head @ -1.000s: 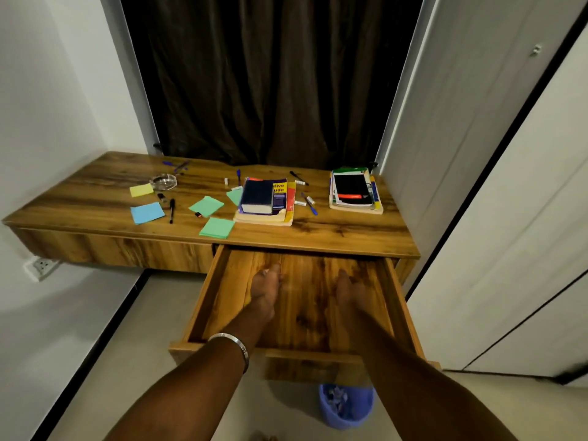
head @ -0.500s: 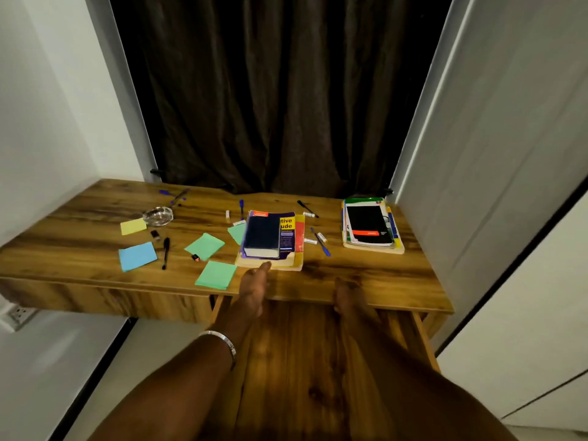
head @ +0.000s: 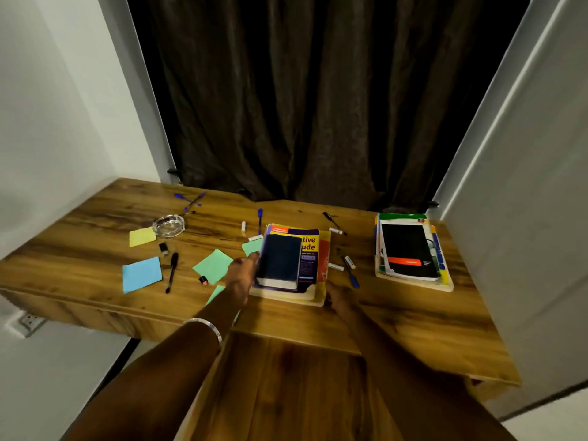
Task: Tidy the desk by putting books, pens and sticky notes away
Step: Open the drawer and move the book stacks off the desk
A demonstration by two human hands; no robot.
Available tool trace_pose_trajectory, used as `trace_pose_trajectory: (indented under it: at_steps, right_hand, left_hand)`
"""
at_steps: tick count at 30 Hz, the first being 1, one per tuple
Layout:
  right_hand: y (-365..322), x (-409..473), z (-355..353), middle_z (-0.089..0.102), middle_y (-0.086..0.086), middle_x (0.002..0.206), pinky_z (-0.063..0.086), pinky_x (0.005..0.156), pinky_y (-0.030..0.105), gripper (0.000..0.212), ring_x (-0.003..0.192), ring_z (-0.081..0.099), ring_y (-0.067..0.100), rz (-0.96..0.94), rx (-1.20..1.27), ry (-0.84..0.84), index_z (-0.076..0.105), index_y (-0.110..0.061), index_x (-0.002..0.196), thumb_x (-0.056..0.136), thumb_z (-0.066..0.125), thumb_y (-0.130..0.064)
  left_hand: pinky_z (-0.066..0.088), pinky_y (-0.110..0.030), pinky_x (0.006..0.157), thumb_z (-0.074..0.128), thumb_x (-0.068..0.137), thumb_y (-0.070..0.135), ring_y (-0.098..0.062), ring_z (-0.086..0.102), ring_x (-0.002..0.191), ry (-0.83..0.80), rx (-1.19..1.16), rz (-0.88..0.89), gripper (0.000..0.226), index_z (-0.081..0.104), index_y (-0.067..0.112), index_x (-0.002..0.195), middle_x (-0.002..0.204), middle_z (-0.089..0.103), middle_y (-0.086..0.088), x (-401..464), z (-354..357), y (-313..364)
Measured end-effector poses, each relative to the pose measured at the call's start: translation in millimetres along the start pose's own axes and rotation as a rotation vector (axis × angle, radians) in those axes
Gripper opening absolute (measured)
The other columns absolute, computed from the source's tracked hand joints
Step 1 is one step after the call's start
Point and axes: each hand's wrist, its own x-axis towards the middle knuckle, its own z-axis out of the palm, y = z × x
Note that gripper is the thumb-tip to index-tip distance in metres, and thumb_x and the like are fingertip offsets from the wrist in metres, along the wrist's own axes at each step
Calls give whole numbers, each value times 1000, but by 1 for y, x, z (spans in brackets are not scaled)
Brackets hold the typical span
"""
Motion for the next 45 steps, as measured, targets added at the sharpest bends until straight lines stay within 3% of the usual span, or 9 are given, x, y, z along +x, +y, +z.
trace_pose_trajectory:
  at_steps: [5,10,15,18,20,25,34,39,45]
  right_hand:
    - [-35,-9,4,49,11,141,41,92,35,57,125,49,32,38,64,-124,42,-17,141,94,50,-48]
    - [-60,-13,6,44,11,146,35,98,34,56,133,42,31,40,99,-170,37,-13,143,96,51,-39]
    - [-72,-1,12,52,12,137,35,88,31,53,130,45,31,82,45,-194,44,-13,138,93,58,-37]
    - [-63,14,26,60,4,128,43,91,33,59,120,55,27,36,7,-195,54,-17,129,79,73,-40]
    - [-59,22,31,62,6,129,46,95,37,62,117,57,27,21,18,-189,57,-19,128,73,78,-40]
    - [-55,28,35,56,8,135,38,96,38,59,128,48,30,73,51,-158,53,-17,131,79,75,-34]
    - [-48,32,36,62,1,126,42,92,35,53,113,56,21,-4,193,-141,55,-17,128,80,74,-31]
    - [-48,34,44,55,0,133,40,98,39,63,123,49,24,-21,199,-150,48,-21,137,81,73,-36]
    - [-50,37,47,60,4,130,43,97,41,59,122,52,28,49,206,-165,55,-19,131,78,78,-30]
  left_hand:
    - [44,-28,57,54,93,39,-19,55,70,-81,18,-28,33,55,8,105,96,61,-12,35,20,14]
    - [52,-31,64,62,85,48,-24,64,76,-250,75,-135,52,56,7,116,87,67,-10,59,28,10]
    - [52,-26,50,67,83,42,-22,63,73,-304,116,-138,44,58,8,108,92,67,-11,84,32,13]
    - [52,-21,42,67,85,34,-22,63,71,-342,102,-151,27,57,11,95,87,66,-10,94,30,12]
    - [56,-24,48,70,84,29,-24,66,75,-389,96,-161,29,59,9,102,91,68,-12,99,28,11]
    - [54,-45,92,80,74,26,-33,69,96,-461,113,-179,40,64,9,106,104,72,-16,112,21,8]
    - [53,-52,92,87,62,25,-36,70,94,-486,3,-180,60,63,6,114,103,72,-18,114,26,8]
    - [57,-46,83,85,67,24,-35,71,90,-469,-32,-188,50,64,7,109,100,73,-18,109,28,7]
    - [55,-52,87,91,56,27,-35,71,90,-470,-41,-191,67,63,5,114,100,73,-18,115,28,2]
